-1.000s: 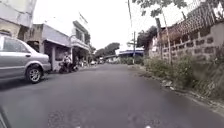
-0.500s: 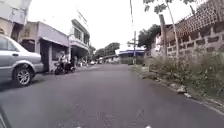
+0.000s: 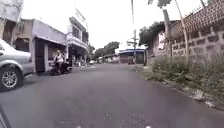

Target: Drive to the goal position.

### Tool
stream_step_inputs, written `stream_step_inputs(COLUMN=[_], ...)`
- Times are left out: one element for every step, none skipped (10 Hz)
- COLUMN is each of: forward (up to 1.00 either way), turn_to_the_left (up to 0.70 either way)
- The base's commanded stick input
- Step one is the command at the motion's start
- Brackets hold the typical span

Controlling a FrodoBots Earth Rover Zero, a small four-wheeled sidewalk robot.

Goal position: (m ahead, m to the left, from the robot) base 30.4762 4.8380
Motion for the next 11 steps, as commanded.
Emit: stream_step_inputs(forward=[1.00, 1.00, 1.00, 1.00, 1.00, 1.00, 1.00, 1.00, 1.00, 1.00, 1.00], turn_to_the_left=[-0.28, -0.11, 0.00, 0.00, 0.00, 0.00, 0.00, 0.00, 0.00, 0.00, 0.00])
